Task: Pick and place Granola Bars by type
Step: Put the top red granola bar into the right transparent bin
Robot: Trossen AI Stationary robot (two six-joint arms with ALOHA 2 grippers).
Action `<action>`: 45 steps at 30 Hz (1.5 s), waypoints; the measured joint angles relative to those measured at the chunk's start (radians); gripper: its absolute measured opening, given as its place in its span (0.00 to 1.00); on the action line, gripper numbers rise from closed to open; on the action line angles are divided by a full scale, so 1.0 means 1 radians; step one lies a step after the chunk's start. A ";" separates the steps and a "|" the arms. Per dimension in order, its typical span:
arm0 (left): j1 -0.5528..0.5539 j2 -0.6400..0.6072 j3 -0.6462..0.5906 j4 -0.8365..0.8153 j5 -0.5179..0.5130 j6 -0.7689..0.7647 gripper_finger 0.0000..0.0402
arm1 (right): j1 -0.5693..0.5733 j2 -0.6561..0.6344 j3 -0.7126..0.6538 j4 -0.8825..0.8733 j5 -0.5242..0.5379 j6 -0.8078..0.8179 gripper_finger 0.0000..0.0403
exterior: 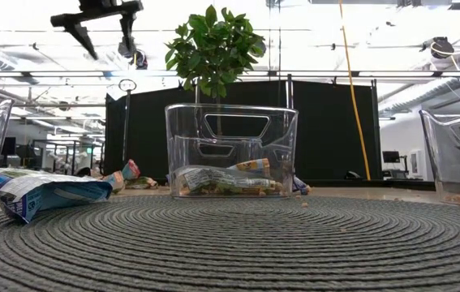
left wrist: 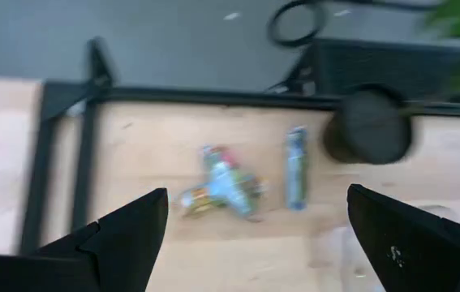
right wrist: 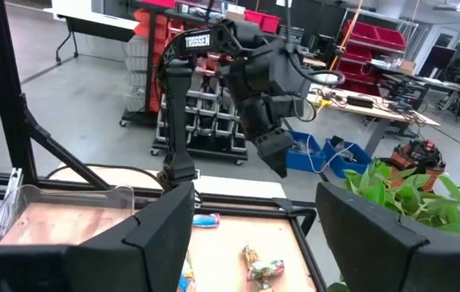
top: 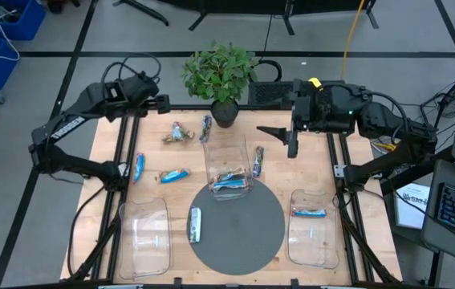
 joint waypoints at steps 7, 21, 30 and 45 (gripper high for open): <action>0.108 0.084 0.007 -0.124 0.042 -0.012 0.94 | 0.000 0.000 0.000 0.002 0.000 0.000 0.62; 0.197 0.307 0.007 -0.045 0.166 0.036 0.94 | 0.000 0.000 0.000 0.003 0.000 0.007 0.62; 0.251 0.415 0.007 -0.026 0.162 0.037 0.94 | 0.000 0.000 0.000 0.003 0.000 0.019 0.62; 0.334 0.413 -0.113 0.146 0.245 0.083 0.94 | 0.000 0.003 0.000 0.005 0.001 0.006 0.62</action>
